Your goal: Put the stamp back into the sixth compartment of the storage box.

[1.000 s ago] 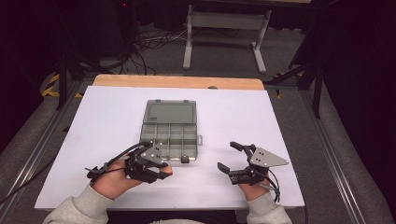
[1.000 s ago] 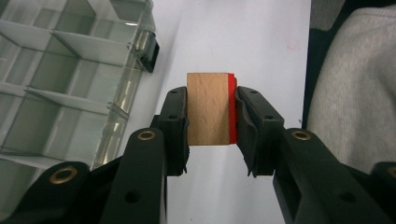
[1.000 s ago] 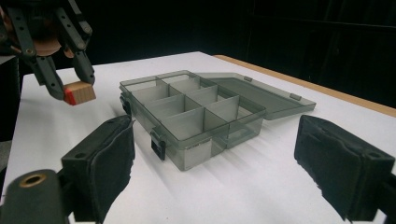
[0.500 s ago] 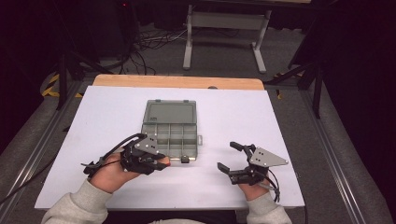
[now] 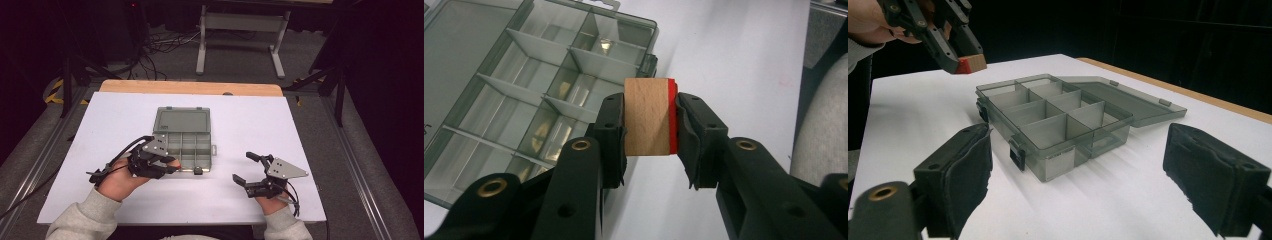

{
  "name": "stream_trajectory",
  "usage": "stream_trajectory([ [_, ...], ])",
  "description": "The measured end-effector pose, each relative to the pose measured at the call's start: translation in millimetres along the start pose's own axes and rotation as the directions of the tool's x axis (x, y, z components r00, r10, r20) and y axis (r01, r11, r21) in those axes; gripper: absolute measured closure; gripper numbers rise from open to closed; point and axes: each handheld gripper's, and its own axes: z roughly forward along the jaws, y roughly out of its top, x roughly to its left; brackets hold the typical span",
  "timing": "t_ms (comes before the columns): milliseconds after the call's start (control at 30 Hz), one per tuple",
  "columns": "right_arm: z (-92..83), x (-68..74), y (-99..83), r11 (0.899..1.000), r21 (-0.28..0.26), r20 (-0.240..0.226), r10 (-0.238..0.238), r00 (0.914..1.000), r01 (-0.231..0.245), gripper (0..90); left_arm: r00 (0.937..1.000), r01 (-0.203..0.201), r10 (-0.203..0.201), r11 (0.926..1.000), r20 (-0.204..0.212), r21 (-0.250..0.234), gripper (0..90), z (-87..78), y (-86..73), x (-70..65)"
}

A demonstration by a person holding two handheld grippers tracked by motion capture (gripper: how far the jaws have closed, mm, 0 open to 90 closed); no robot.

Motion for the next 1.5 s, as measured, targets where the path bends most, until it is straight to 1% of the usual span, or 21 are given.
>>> stream_trajectory([
  [100,-0.4,0.2,0.1,1.000,0.001,0.000,-0.003,1.0000,0.003,13.0,0.9999,0.012,-0.012,0.9999,-0.008,-0.001,66.0,1.1,0.5,3.2],
  [333,-0.4,0.0,0.0,1.000,-0.001,-0.001,-0.005,1.0000,0.005,12.9,0.9990,0.037,-0.038,0.9991,-0.023,-0.020,66.0,1.6,1.6,11.4],
  [500,-0.5,0.0,0.0,1.000,-0.002,-0.001,-0.004,1.0000,0.004,12.9,0.9982,0.053,-0.053,0.9985,-0.027,-0.015,66.0,3.3,1.6,16.7],
  [633,-0.4,0.0,0.0,1.000,-0.002,-0.001,-0.005,1.0000,0.005,12.9,0.9974,0.065,-0.065,0.9977,-0.030,-0.019,66.0,3.8,1.9,20.4],
  [733,-0.5,-0.1,0.0,1.000,-0.002,-0.001,-0.004,1.0000,0.004,12.8,0.9970,0.068,-0.069,0.9976,-0.036,-0.016,66.0,5.3,1.8,22.8],
  [800,-0.5,-0.1,0.0,1.000,-0.002,-0.001,-0.005,1.0000,0.005,12.8,0.9966,0.065,-0.066,0.9978,-0.051,-0.007,66.0,6.7,1.8,24.7],
  [967,-0.8,-0.1,0.1,1.000,-0.003,-0.002,-0.004,1.0000,0.004,12.8,0.9955,0.081,-0.081,0.9967,-0.049,-0.005,66.0,8.0,2.8,29.3],
  [1100,-0.9,-0.2,0.1,1.000,-0.003,-0.002,-0.004,1.0000,0.004,12.8,0.9950,0.080,-0.080,0.9968,-0.059,0.004,66.0,10.5,3.2,31.3],
  [1500,-1.1,-0.2,0.1,1.000,-0.005,-0.002,-0.004,1.0000,0.004,12.8,0.9923,0.102,-0.101,0.9946,-0.072,0.019,66.0,16.4,2.1,39.4],
])
